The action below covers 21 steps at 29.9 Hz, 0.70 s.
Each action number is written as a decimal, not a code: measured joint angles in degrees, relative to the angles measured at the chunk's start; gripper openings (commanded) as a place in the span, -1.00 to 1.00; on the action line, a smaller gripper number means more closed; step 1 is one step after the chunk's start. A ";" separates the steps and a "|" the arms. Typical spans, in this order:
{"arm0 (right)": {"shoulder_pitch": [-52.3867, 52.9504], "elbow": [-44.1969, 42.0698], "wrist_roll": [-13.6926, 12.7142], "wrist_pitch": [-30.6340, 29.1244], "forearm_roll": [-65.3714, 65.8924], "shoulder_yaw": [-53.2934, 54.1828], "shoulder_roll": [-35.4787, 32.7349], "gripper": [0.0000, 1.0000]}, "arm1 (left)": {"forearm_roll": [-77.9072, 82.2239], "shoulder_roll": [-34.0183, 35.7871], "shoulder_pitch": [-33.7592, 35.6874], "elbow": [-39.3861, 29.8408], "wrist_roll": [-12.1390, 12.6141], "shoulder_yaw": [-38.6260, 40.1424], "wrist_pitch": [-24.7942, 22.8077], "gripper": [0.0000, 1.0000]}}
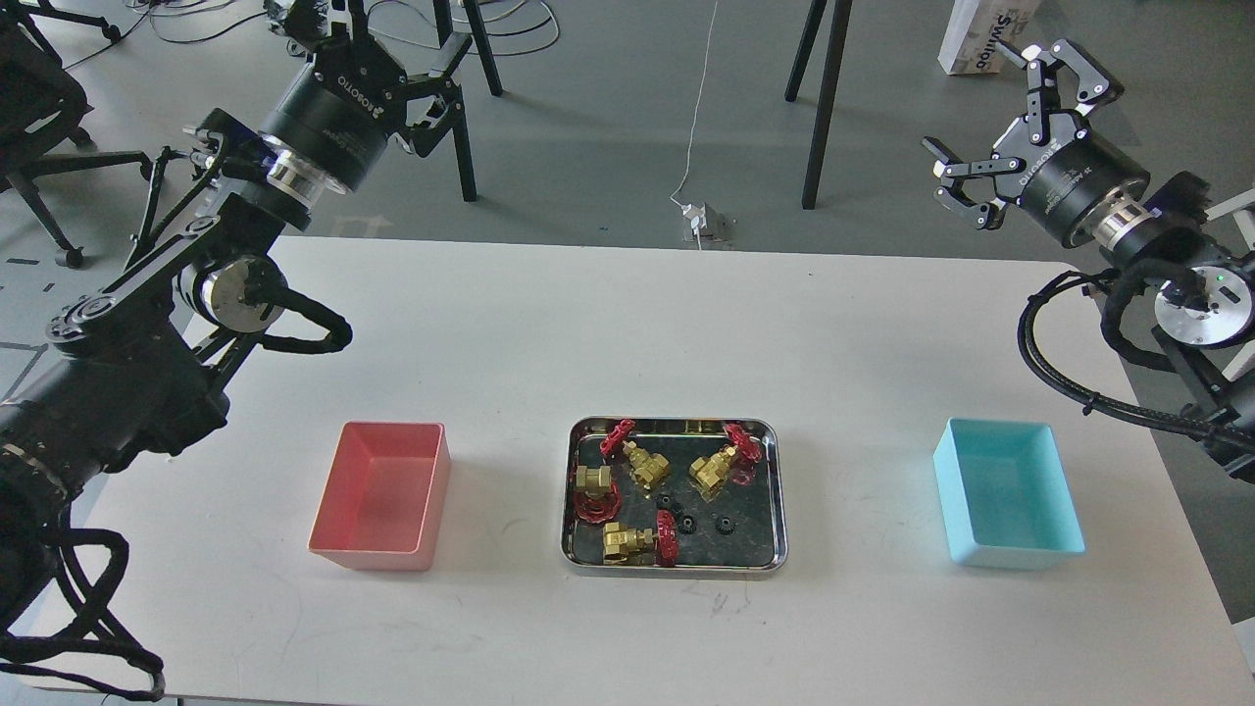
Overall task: Place valve in pink box and gear in blue box
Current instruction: 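Raise both arms and move the left gripper toward the metal tray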
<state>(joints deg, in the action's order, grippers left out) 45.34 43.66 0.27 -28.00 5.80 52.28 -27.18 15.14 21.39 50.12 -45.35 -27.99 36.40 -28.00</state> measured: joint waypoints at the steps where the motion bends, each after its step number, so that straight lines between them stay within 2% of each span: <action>1: 0.15 -0.11 0.00 0.00 0.00 0.08 0.00 1.00 | 0.00 -0.11 -0.16 0.01 0.00 -0.01 0.00 1.00; 9: 0.72 -0.52 0.00 0.00 -3.70 1.52 0.18 1.00 | -3.89 0.07 -0.66 1.35 0.00 0.82 -0.01 1.00; 15: 7.76 -2.73 -0.40 0.00 -11.48 0.37 0.27 1.00 | -12.01 -2.54 -1.92 5.11 0.00 2.27 0.00 1.00; 21: 14.65 -2.95 -0.52 0.00 -11.86 -3.85 -0.65 1.00 | -11.56 -2.21 -1.68 -0.81 0.00 4.73 0.00 0.99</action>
<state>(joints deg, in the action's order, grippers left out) 60.00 40.71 -0.25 -28.00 -6.07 48.43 -27.83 3.58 19.18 48.44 -46.16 -28.00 41.13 -28.00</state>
